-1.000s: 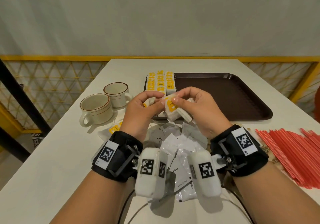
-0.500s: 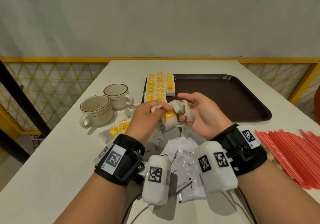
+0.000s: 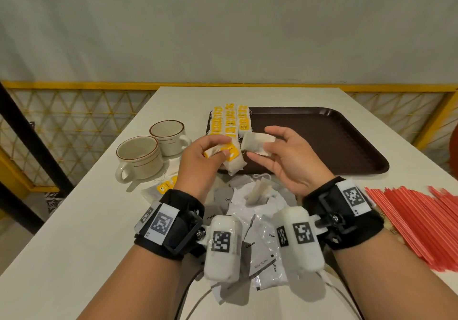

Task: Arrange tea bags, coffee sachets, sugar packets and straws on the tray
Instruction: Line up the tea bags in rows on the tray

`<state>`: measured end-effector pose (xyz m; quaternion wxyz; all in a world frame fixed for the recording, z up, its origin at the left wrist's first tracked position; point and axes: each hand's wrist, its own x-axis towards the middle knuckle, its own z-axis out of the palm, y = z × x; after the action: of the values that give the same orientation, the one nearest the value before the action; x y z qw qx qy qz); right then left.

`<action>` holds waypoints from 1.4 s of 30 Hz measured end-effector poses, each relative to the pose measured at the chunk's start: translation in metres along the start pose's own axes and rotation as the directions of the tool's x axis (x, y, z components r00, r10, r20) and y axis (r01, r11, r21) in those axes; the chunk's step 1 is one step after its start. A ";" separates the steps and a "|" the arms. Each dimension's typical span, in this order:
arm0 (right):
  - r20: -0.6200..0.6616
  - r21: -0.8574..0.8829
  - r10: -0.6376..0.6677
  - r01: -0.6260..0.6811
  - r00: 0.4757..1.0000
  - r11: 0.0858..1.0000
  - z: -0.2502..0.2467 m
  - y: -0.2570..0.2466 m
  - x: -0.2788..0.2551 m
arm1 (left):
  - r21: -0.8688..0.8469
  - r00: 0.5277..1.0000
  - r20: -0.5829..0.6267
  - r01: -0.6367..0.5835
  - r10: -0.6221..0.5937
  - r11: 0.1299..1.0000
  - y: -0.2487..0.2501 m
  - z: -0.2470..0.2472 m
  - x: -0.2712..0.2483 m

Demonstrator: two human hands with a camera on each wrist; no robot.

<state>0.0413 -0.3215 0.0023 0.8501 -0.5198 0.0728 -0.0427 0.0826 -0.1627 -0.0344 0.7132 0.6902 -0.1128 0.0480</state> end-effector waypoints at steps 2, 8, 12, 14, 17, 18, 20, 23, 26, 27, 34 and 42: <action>0.007 -0.022 -0.038 0.038 0.999 0.999 -0.003 0.000 0.001 | -0.009 0.999 -0.036 -0.016 0.016 1.000 -0.001 -0.001 0.002; 0.054 -0.384 -0.202 0.207 0.978 0.900 -0.011 -0.005 0.001 | -0.066 0.997 -0.068 0.029 -0.034 0.997 -0.001 -0.005 0.006; 0.119 -0.346 -0.235 0.262 0.965 0.901 -0.013 -0.010 -0.001 | -0.097 0.998 -0.039 0.051 -0.055 0.994 -0.001 -0.004 0.005; 0.142 -0.351 -0.234 0.270 0.962 0.897 -0.013 -0.013 -0.004 | -0.090 0.997 -0.056 0.047 -0.052 0.995 -0.002 -0.006 0.006; 0.177 -0.524 -0.264 0.318 0.948 0.790 -0.015 -0.014 -0.004 | -0.080 0.997 -0.063 0.048 -0.054 0.996 -0.002 -0.009 0.008; 0.189 -0.559 -0.233 0.300 0.954 0.773 -0.015 -0.015 -0.004 | -0.078 0.997 -0.064 0.046 -0.051 0.996 -0.002 -0.009 0.008; 0.249 -0.567 -0.126 0.250 0.960 0.785 -0.016 -0.017 -0.006 | -0.073 0.997 -0.069 0.039 -0.044 0.997 -0.002 -0.010 0.008; 0.428 -0.501 0.026 0.213 0.903 0.838 -0.013 -0.021 -0.014 | -0.065 0.998 -0.064 0.023 -0.027 0.998 0.001 -0.011 0.006; 0.472 -0.496 -0.001 0.266 0.882 0.827 -0.008 -0.021 -0.019 | -0.067 0.999 -0.048 0.005 -0.008 0.998 0.003 -0.009 0.004; 0.467 -0.516 -0.015 0.287 0.884 0.807 -0.007 -0.020 -0.018 | -0.067 0.999 -0.034 -0.002 0.000 0.998 0.003 -0.008 0.003; 0.325 -0.590 -0.232 0.389 0.917 0.707 -0.004 -0.013 -0.013 | -0.032 0.993 0.106 -0.041 0.044 0.999 0.011 -0.003 -0.003; 0.269 -0.568 -0.190 0.315 0.944 0.760 -0.007 -0.013 -0.010 | -0.104 0.978 0.208 -0.001 0.023 0.995 0.019 -0.002 -0.010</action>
<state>0.0298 -0.3320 0.0111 0.6287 -0.7701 -0.0721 -0.0806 0.0693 -0.1592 -0.0179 0.7318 0.6529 -0.1937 -0.0265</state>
